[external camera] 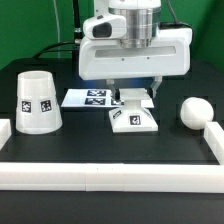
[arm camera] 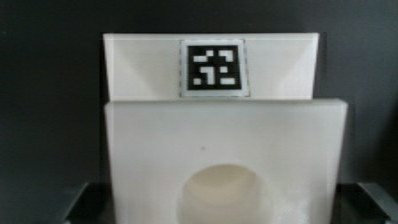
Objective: Assemble lamp
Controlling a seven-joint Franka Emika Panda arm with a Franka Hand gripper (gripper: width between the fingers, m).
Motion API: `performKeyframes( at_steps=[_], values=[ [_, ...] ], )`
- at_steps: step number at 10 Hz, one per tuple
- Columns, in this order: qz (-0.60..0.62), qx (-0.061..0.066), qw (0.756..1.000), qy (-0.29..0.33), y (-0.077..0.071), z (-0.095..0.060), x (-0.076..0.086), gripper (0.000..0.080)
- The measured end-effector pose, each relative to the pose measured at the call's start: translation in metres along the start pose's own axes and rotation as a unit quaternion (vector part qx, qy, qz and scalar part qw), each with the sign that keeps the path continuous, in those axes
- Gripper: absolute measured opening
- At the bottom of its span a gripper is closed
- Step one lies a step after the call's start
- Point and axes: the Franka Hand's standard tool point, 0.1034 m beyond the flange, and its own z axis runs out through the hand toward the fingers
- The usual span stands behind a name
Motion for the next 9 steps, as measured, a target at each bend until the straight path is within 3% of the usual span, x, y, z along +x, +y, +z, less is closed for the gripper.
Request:
performKeyframes(
  at_steps=[3, 4, 9],
  values=[
    [-0.004, 0.000, 1.000, 0.000, 0.000, -0.001, 0.002, 0.0532],
    [-0.010, 0.000, 1.000, 0.005, 0.000, -0.003, 0.011, 0.0534],
    [-0.027, 0.005, 0.999, 0.019, -0.016, -0.015, 0.087, 0.0534]
  ],
)
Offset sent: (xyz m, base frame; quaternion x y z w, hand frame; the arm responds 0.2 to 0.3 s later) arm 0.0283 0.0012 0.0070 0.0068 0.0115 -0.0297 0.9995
